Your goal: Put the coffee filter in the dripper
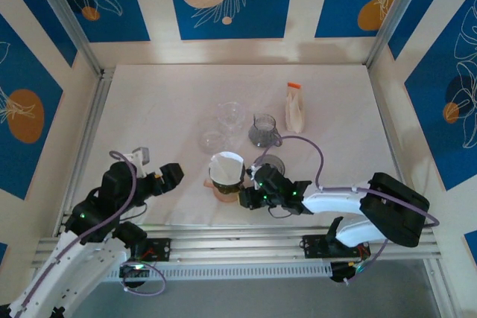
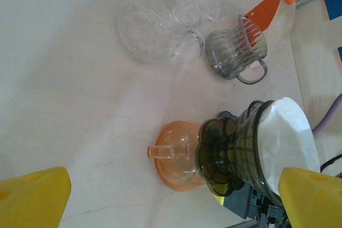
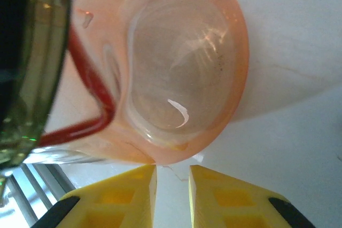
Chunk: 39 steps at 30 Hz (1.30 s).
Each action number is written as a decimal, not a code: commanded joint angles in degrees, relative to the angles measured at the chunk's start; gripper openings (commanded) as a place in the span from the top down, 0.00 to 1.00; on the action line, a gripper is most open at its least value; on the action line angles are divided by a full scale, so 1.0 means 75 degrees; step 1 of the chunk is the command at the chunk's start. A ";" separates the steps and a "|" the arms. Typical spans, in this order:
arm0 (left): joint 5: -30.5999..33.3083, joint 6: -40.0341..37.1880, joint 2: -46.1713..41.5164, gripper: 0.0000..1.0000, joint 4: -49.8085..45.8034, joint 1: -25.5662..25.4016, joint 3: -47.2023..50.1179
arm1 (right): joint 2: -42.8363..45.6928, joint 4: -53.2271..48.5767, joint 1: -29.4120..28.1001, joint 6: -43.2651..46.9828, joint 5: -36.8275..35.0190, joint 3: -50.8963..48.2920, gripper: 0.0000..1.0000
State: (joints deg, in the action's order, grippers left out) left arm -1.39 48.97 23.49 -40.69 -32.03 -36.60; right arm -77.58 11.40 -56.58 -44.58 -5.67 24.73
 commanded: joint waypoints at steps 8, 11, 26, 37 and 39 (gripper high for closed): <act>0.0272 -0.0192 -0.0433 0.00 -0.0539 -0.0042 -0.0427 | -0.0950 0.0715 0.0173 0.0251 0.0486 0.0898 0.79; 0.0394 -0.0266 -0.0536 0.00 -0.0708 -0.0052 -0.0573 | -0.1346 0.0811 0.0193 0.0315 0.0694 0.1206 0.80; 0.0771 -0.0351 -0.0987 0.00 -0.1204 -0.0042 -0.0859 | -0.2933 0.1113 0.0379 0.0523 0.1501 0.2604 0.86; 0.1045 -0.0319 -0.1192 0.00 -0.1451 -0.0045 -0.0908 | -0.4142 0.0950 0.0545 0.0693 0.1856 0.4062 0.87; 0.1090 -0.0295 -0.1218 0.00 -0.1483 -0.0042 -0.0909 | -0.4433 0.0890 0.0547 0.0705 0.1902 0.4413 0.88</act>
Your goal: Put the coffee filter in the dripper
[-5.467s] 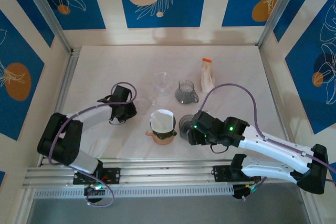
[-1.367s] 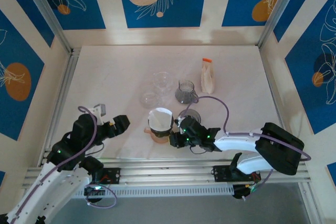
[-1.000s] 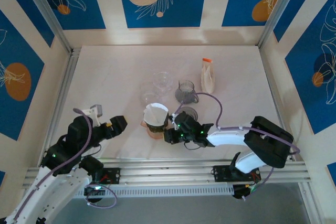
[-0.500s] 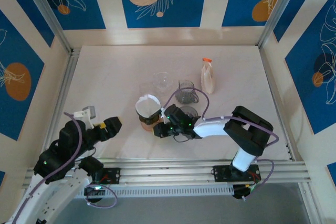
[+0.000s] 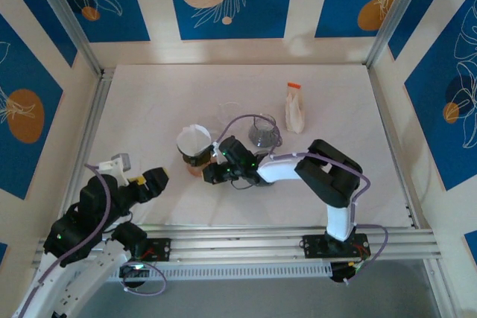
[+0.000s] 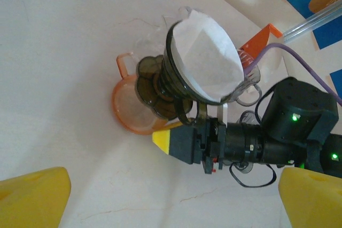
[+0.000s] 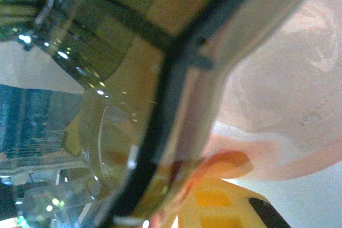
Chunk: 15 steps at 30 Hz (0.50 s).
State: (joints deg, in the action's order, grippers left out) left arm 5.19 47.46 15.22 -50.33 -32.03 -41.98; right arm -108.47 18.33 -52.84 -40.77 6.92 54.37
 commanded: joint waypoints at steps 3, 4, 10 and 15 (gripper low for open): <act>0.0308 -0.0074 -0.0183 0.00 -0.0250 -0.0050 -0.0192 | -0.0778 -0.0115 0.0051 0.0198 0.0252 0.1035 0.88; 0.0333 -0.0076 -0.0206 0.00 -0.0262 -0.0046 -0.0179 | -0.0916 -0.0135 0.0051 0.0189 0.0238 0.1209 0.88; 0.0466 -0.0035 -0.0284 0.00 -0.0362 -0.0042 -0.0138 | -0.1761 -0.0533 0.0051 0.0160 0.0270 0.2492 0.88; 0.0490 0.0040 -0.0358 0.00 -0.0402 -0.0052 -0.0029 | -0.2165 -0.0838 0.0067 0.0159 0.0241 0.3097 0.87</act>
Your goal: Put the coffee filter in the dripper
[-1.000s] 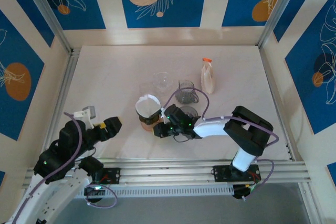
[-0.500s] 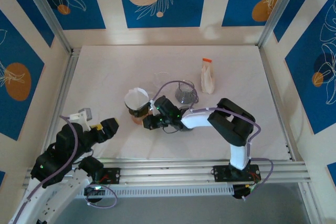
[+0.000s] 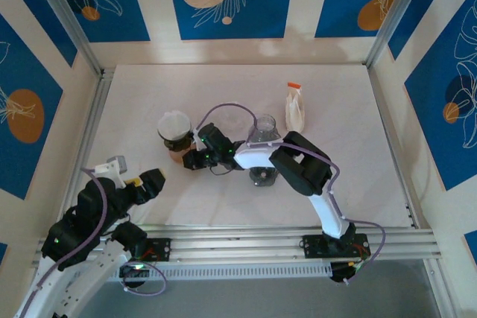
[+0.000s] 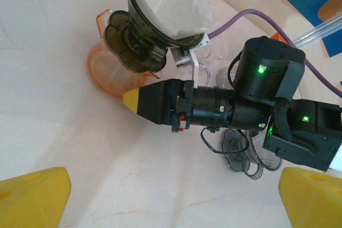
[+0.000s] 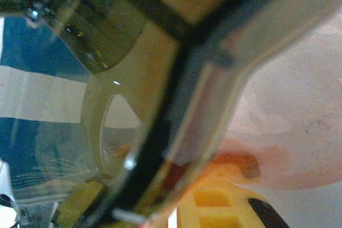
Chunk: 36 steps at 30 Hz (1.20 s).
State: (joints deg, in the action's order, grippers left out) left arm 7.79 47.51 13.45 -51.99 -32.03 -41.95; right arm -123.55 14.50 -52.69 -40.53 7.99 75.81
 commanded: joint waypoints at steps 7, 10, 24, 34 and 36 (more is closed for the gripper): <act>0.0156 0.0131 -0.0165 0.00 -0.0126 -0.0042 0.0127 | 0.0501 -0.0123 -0.0138 0.0086 -0.0180 -0.0760 0.75; 0.0132 0.0158 -0.0185 0.00 -0.0048 -0.0050 0.0230 | 0.1058 0.0187 -0.0250 -0.0079 -0.0339 -0.1570 0.69; -0.0279 0.0691 -0.0655 0.00 0.0539 -0.0048 0.1796 | 0.4587 -0.1879 -0.0654 -0.0182 -0.2665 -0.3231 0.42; -0.1039 0.1130 -0.0634 0.00 0.1421 -0.0043 0.2887 | 0.3993 -0.5057 0.0276 0.0187 -0.3427 -0.0524 0.36; -0.1039 0.1086 -0.0622 0.00 0.1419 -0.0044 0.2864 | 0.3508 -0.5431 0.0416 0.0323 -0.3740 0.0091 0.36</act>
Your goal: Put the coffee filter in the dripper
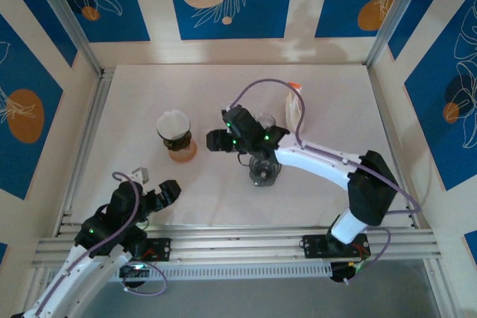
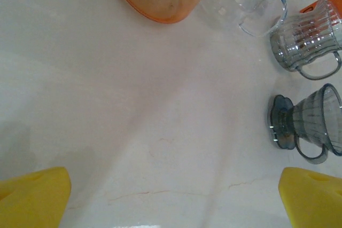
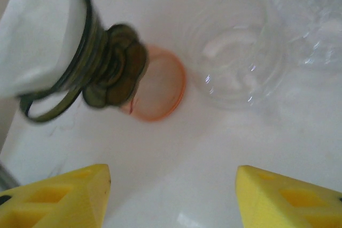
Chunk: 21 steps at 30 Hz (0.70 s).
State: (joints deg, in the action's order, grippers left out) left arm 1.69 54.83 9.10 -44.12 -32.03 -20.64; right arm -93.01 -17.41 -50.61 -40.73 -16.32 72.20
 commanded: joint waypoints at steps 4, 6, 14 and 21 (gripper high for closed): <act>-0.0214 0.0072 -0.0055 0.00 0.0283 -0.0048 -0.0035 | -0.1284 -0.1594 0.0386 0.0999 -0.0475 0.1331 0.36; -0.0214 0.0067 -0.0057 0.00 0.0278 -0.0043 -0.0013 | -0.1595 -0.1755 0.0560 0.1094 -0.0279 0.1492 0.36; -0.0243 0.0129 0.0034 0.00 0.0544 -0.0049 0.0057 | -0.2580 -0.1546 0.0809 0.1637 0.0099 0.1868 0.36; -0.0353 0.0166 0.0158 0.00 0.0627 -0.0043 0.0072 | -0.2885 -0.1037 0.0856 0.2119 0.0351 0.1934 0.45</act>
State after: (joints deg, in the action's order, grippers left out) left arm 0.25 55.24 10.15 -40.88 -32.05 -20.62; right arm -114.56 -27.27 -44.23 -27.94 -15.99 85.19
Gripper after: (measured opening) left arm 0.998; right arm 0.564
